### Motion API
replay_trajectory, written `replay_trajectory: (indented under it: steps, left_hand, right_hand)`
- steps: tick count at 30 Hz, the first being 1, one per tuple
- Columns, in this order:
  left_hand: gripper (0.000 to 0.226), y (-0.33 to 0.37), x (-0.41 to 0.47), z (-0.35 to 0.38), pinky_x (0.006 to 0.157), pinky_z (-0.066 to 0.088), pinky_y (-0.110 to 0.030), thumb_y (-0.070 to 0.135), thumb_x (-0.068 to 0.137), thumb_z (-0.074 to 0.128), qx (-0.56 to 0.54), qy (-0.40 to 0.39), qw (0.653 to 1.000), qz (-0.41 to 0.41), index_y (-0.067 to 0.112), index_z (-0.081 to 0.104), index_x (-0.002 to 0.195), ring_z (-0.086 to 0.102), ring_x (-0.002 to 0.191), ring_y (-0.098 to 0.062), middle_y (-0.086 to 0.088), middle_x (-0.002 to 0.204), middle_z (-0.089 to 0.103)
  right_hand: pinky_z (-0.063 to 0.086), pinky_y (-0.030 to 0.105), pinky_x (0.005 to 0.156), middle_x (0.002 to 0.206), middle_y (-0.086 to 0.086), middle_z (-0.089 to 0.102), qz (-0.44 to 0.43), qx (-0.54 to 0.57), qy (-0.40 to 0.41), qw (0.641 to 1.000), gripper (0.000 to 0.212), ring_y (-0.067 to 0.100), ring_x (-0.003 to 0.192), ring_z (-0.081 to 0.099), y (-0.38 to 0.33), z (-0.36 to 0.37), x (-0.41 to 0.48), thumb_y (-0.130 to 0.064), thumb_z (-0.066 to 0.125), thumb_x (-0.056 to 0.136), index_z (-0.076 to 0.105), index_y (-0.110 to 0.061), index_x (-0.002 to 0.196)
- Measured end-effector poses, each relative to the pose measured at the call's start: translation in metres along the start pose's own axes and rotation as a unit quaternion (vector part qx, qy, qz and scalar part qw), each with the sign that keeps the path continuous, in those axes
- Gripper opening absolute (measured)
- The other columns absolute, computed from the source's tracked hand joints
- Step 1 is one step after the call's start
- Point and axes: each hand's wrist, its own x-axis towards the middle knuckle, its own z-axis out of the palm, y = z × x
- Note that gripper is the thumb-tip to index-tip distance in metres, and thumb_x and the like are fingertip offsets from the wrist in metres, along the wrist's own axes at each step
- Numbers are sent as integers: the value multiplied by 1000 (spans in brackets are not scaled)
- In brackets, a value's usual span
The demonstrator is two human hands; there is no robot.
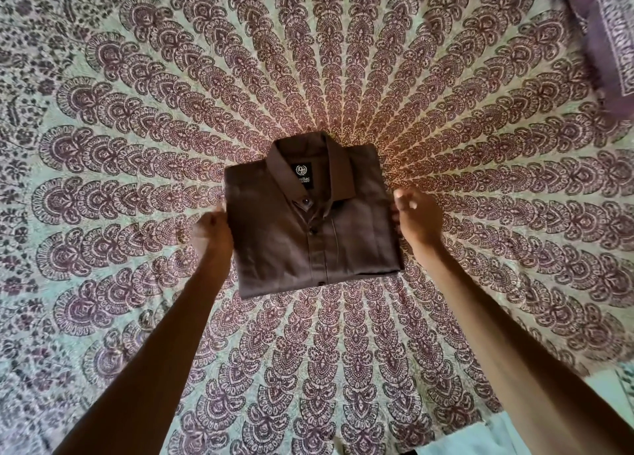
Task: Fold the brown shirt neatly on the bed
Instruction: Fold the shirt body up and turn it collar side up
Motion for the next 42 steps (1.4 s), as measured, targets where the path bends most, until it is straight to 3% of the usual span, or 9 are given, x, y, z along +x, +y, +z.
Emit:
replay_trajectory:
  steps: [7, 11, 14, 17, 20, 25, 31, 38, 42]
  left_hand:
    - [23, -51, -13, -15, 47, 46, -19, 17, 95, 45, 63, -99, 992, -54, 11, 66, 87, 64, 63, -22, -11, 84, 72]
    - [23, -40, -45, -21, 75, 54, -37, 21, 97, 45, -12, -96, 995, -39, 13, 65, 90, 66, 84, -29, -12, 94, 69]
    - [29, -31, -59, -24, 82, 55, -50, 17, 100, 39, -69, -118, 989, -60, 17, 63, 83, 66, 92, -33, -14, 97, 68]
    - [27, -24, -67, -27, 54, 55, -27, 9, 101, 34, -118, -145, 979, -84, -1, 59, 101, 61, 76, -26, -15, 96, 62]
    - [30, -25, -67, -31, 55, 50, -29, 14, 102, 36, -130, -159, 975, -83, -4, 54, 119, 58, 71, -21, -16, 104, 59]
    - [24, -28, -67, -32, 62, 44, -30, 19, 102, 36, -139, -175, 970, -91, 10, 57, 97, 57, 73, -18, -5, 88, 62]
    - [15, -35, -62, -29, 65, 49, -31, 21, 97, 52, -106, -166, 978, -66, 11, 57, 87, 56, 85, -22, -9, 88, 59]
    - [25, -41, -55, -21, 74, 55, -50, 28, 96, 50, -54, -105, 990, -72, 17, 59, 75, 62, 81, -30, -13, 85, 64]
    - [25, -26, -45, -19, 54, 48, -29, 18, 98, 41, -103, -98, 987, -78, 7, 63, 93, 61, 67, -19, -6, 84, 65]
  right_hand:
    - [57, 41, 56, 80, 10, 74, 20, -67, -111, 991, 8, 31, 64, 70, 45, -26, -47, -8, 65, 88, 71, -6, 83]
    - [47, 18, 47, 79, 7, 74, -26, -86, -120, 989, 15, 14, 54, 60, 32, -25, -50, 2, 64, 83, 75, -9, 85]
    - [58, 31, 63, 79, 4, 73, 105, 3, -170, 980, 20, 19, 67, 67, 21, -26, -42, 3, 63, 83, 72, -15, 78]
    - [51, 30, 58, 74, 3, 68, 194, 130, -259, 937, 23, 20, 66, 63, 13, -30, -40, -29, 60, 94, 69, -14, 79]
    - [46, 24, 59, 79, 9, 70, 211, 127, -327, 912, 78, 22, 68, 65, 15, -27, -40, -81, 39, 76, 67, -9, 87]
    - [44, 28, 62, 94, 17, 71, 191, 67, -264, 943, 68, 22, 77, 63, 25, -18, -39, -67, 54, 84, 68, -3, 99]
    - [22, 27, 51, 52, 4, 39, 97, 38, -145, 984, 51, 16, 52, 35, 24, -12, -51, -38, 58, 94, 48, -8, 54]
    - [37, 30, 60, 88, 17, 72, 70, -135, -99, 983, 40, 33, 82, 66, 20, 1, -49, -37, 53, 97, 75, -5, 89]
    - [31, 28, 58, 89, 9, 72, 61, -32, -10, 998, 32, 25, 80, 64, 3, 3, -43, -35, 58, 95, 73, -7, 88]
